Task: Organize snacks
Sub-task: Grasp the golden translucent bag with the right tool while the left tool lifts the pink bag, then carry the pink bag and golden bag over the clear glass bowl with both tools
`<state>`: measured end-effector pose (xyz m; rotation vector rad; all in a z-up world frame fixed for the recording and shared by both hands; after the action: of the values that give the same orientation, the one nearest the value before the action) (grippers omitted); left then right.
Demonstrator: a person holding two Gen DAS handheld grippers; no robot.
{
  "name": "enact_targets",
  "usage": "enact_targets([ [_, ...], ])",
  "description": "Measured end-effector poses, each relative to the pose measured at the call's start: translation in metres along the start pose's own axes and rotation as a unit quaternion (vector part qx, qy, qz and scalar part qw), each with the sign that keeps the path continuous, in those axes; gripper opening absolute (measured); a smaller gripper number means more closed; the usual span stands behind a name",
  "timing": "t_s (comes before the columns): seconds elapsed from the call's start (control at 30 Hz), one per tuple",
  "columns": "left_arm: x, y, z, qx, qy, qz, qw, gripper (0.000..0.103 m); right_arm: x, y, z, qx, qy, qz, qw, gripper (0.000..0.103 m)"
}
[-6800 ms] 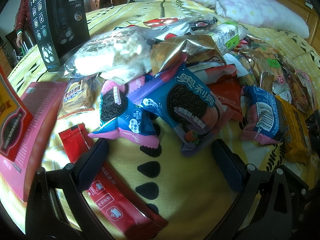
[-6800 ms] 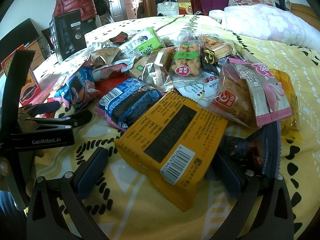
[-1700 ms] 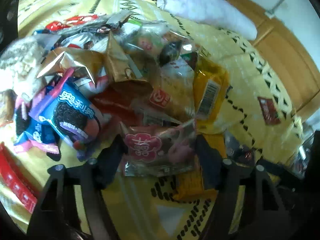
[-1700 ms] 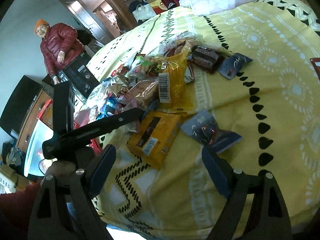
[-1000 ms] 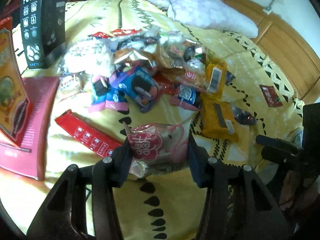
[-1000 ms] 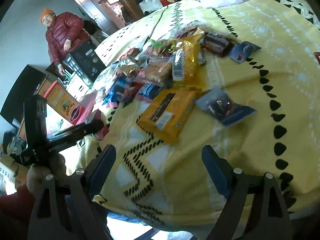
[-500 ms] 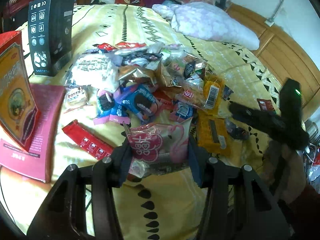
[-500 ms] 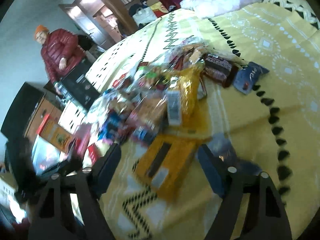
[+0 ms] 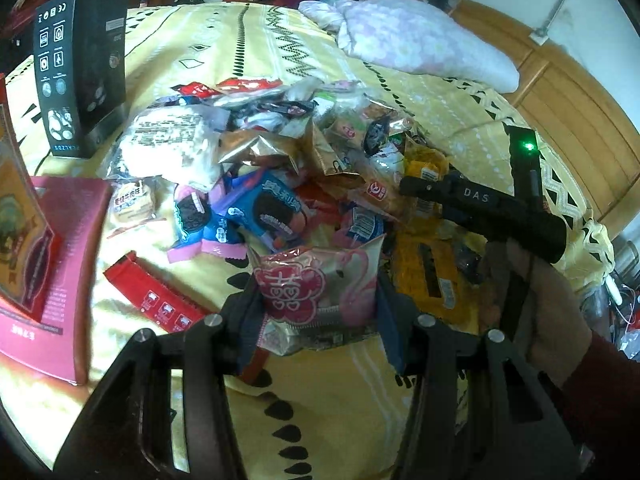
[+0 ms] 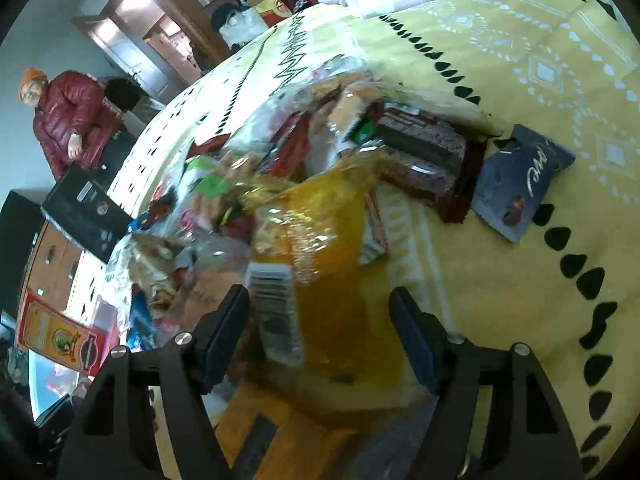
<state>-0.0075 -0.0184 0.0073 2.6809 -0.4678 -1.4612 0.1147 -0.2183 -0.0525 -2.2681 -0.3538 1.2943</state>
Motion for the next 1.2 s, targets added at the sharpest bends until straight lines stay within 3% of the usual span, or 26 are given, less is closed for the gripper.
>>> enact_targets([
  [0.1,0.000,-0.001,-0.002,-0.004,0.001,0.002,1.0000,0.052,-0.002,0.001,-0.001,0.001,0.001,-0.009,1.000,0.072],
  [0.13,0.000,-0.001,-0.003,-0.004,0.002,0.001,1.0000,0.052,-0.002,0.000,-0.001,0.000,-0.002,-0.017,1.000,0.068],
  [0.2,0.000,-0.002,-0.005,-0.005,0.002,0.002,1.0000,0.052,0.000,-0.003,-0.001,-0.007,-0.012,-0.030,0.999,0.049],
  [0.3,-0.002,0.000,-0.009,-0.002,0.003,0.004,1.0000,0.052,-0.008,-0.005,-0.002,-0.019,-0.004,-0.017,1.000,0.044],
  [0.77,-0.040,0.002,-0.032,-0.003,0.038,0.011,0.9992,0.052,-0.105,-0.050,0.003,-0.046,0.065,-0.048,0.996,0.043],
  [1.03,-0.104,-0.025,-0.062,-0.012,0.106,-0.008,0.9942,0.052,-0.144,-0.124,-0.027,-0.100,0.104,-0.084,0.986,0.043],
  [1.2,-0.165,-0.077,-0.086,-0.056,0.165,-0.038,0.9840,0.052,-0.156,-0.196,-0.042,-0.149,0.115,-0.116,0.975,0.043],
])
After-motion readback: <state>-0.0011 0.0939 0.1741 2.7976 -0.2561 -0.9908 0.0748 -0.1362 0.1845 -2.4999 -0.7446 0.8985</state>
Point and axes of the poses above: each gripper's, at about its wrist camera, not at the fingertips, and x roughly the way its jaws point, y to its right, z to its underside, the point moved 9 cm from there along x, roughly the way its jaws point, and after that the axes turned 8 degrees about -z, right-handed, at the moved point
